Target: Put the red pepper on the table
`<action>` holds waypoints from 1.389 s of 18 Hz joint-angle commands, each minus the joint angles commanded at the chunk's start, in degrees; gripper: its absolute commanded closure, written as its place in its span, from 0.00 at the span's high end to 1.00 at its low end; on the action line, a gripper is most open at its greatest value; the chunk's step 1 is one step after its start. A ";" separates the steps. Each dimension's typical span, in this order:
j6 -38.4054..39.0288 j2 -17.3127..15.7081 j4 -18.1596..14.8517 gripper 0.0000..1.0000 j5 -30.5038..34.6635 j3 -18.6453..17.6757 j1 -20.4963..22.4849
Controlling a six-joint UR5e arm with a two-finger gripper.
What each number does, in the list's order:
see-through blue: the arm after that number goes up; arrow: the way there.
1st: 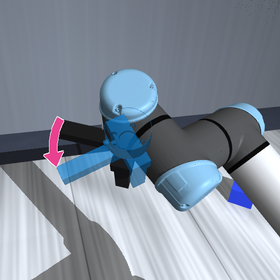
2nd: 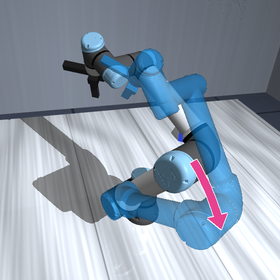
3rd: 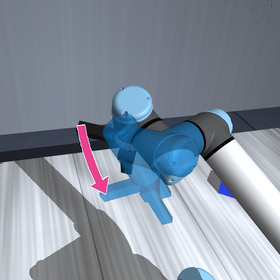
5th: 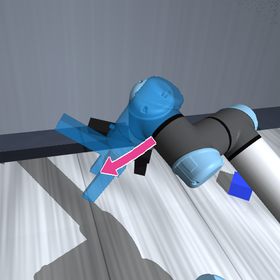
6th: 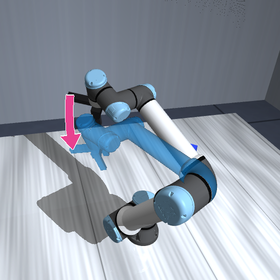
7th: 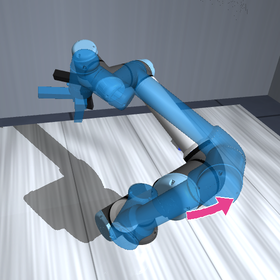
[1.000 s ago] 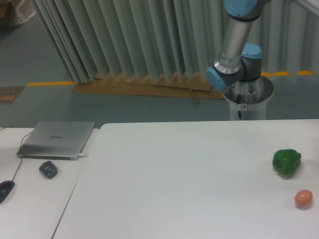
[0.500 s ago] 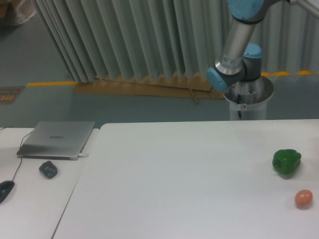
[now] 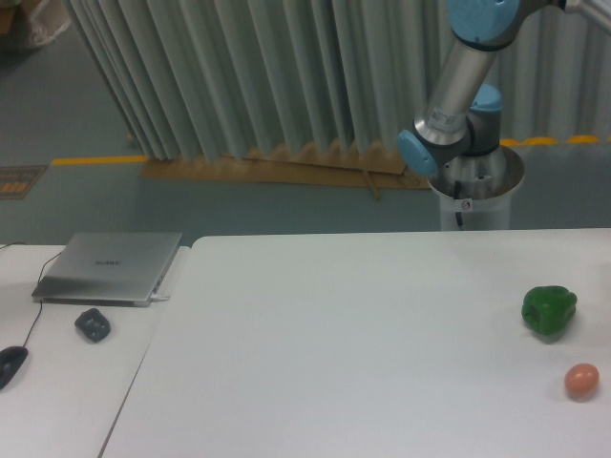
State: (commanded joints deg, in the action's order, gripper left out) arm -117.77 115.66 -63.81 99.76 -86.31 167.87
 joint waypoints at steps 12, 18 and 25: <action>1.93 0.97 0.00 0.81 0.44 -0.70 -0.61; 4.04 0.61 -0.17 1.00 -1.58 -0.62 -0.62; 3.16 1.05 -0.08 1.00 -1.41 -0.71 0.00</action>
State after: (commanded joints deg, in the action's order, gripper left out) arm -114.61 116.72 -63.90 98.35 -87.01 167.87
